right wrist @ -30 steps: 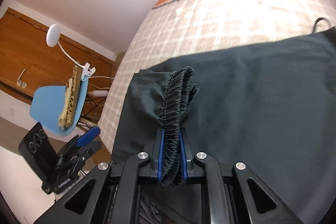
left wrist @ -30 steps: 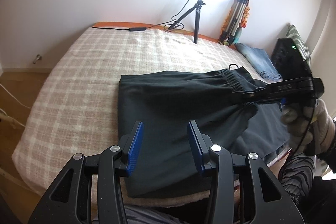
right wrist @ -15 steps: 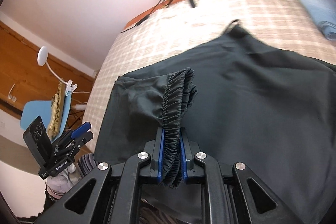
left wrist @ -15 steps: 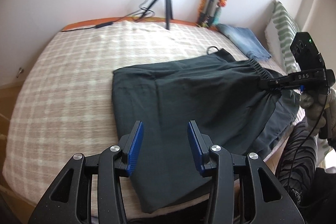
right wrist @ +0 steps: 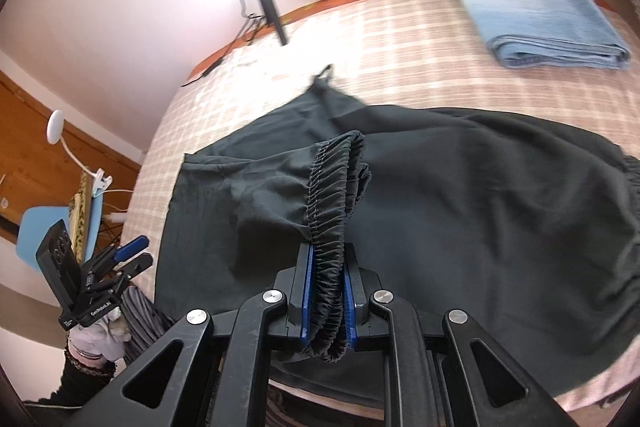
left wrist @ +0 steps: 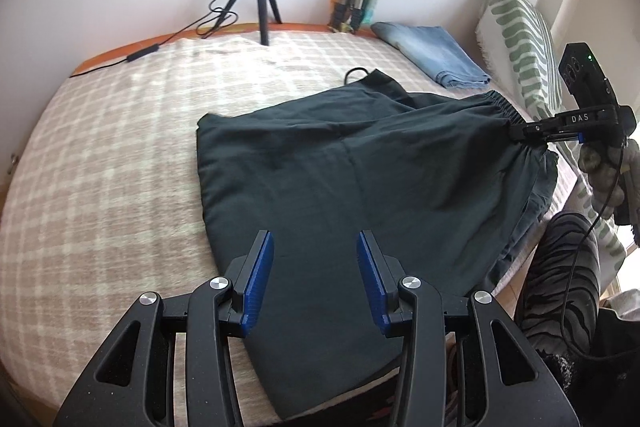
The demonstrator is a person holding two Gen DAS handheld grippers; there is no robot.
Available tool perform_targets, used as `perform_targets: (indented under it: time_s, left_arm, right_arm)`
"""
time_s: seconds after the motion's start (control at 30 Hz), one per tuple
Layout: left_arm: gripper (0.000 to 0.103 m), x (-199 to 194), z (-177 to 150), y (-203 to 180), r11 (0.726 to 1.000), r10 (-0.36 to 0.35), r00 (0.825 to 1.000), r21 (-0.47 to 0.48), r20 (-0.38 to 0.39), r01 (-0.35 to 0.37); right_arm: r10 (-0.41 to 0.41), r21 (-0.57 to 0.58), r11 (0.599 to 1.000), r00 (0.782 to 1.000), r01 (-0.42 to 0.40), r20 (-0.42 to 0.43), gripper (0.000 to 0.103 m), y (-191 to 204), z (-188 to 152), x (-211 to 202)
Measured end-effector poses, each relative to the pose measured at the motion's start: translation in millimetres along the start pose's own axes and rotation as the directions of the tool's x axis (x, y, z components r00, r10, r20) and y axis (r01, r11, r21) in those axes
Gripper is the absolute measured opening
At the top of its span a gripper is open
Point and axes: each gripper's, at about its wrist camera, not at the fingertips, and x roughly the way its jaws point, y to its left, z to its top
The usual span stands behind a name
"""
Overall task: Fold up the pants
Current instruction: 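Carry the cuff with the right tool over the trousers toward the waistband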
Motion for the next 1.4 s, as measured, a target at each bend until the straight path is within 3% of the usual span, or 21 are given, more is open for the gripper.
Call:
perform_targets:
  time_s: [0.27,0.4,0.57,0.77,0.97,1.07,1.13,1.2,1.3,1.4]
  left_arm:
    - [0.042,12,4,-22,0.999,-0.026,0.999,0.041,-0.019,0.027]
    - [0.042,17,5,-29,0.998,-0.032,0.999,0.051,-0.03,0.034]
    - [0.042,20,7,-35,0.997,-0.041,0.998,0.059,-0.039,0.043]
    - [0.042,21,13,-45,0.995,-0.057,0.998,0.078,-0.035,0.06]
    - [0.042,21,14,-52,0.993,-0.077,0.997,0.085,-0.031,0.079]
    - [0.042,21,13,-51,0.993,-0.076,0.997,0.083,-0.032,0.079]
    - [0.042,19,12,-48,0.994,-0.073,0.997,0.082,-0.032,0.075]
    - [0.042,16,11,-45,0.994,-0.07,0.997,0.078,-0.028,0.072]
    - [0.042,15,10,-39,0.996,-0.064,0.998,0.068,-0.027,0.066]
    - [0.042,17,10,-34,0.996,-0.059,0.998,0.058,-0.028,0.061]
  right_arm:
    - [-0.125,0.026,0.992,0.992,0.124,0.03,0.011,-50,6,-32]
    - [-0.148,0.069,0.987,0.988,0.145,0.043,0.011,-74,7,-45]
    - [-0.05,0.133,0.99,0.997,0.042,0.056,0.011,-89,2,-50]
    - [0.021,0.071,0.997,0.998,-0.025,0.06,0.011,-50,3,-44]
    - [0.169,0.003,0.986,0.984,-0.169,0.049,0.012,-4,11,-28]
    - [0.249,-0.024,0.968,0.968,-0.249,-0.007,0.02,19,12,-4]
    - [0.317,-0.027,0.947,0.946,-0.319,-0.064,0.053,29,11,7]
    - [0.332,-0.03,0.942,0.942,-0.334,-0.045,0.054,27,11,4]
    - [0.252,-0.016,0.968,0.966,-0.252,0.049,0.054,6,9,-13]
    - [0.065,0.054,0.996,0.997,-0.068,0.045,0.046,-29,1,-13]
